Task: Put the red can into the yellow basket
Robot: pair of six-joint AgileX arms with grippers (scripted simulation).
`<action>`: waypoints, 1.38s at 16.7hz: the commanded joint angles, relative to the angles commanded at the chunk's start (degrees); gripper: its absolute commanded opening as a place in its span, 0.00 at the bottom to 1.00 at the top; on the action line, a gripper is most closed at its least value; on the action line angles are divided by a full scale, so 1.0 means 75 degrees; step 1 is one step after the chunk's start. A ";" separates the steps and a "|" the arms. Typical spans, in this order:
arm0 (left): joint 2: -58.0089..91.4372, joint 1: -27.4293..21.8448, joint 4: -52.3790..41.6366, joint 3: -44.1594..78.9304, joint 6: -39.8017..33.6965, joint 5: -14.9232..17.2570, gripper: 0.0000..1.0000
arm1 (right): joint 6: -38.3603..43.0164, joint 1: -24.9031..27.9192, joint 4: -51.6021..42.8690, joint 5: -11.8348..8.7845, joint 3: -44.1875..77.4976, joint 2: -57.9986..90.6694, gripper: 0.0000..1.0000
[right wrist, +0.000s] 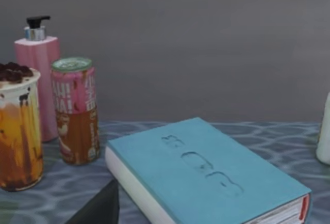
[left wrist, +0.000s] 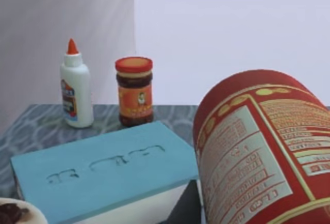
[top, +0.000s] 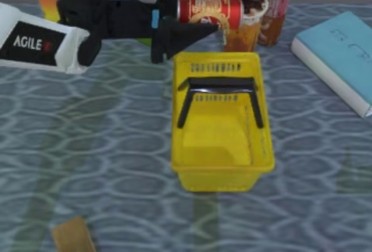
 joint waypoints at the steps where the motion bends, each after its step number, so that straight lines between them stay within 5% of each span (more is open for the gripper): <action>1: 0.0250 0.0024 0.0338 -0.0055 -0.0010 -0.0001 0.00 | 0.0000 0.0000 0.0000 0.0000 0.0000 0.0000 1.00; 10: 0.1351 0.0109 0.1777 -0.0349 -0.0049 0.0005 0.00 | 0.0000 0.0000 0.0000 0.0000 0.0000 0.0000 1.00; 23: 0.1351 0.0109 0.1777 -0.0349 -0.0049 0.0005 0.98 | 0.0000 0.0000 0.0000 0.0000 0.0000 0.0000 1.00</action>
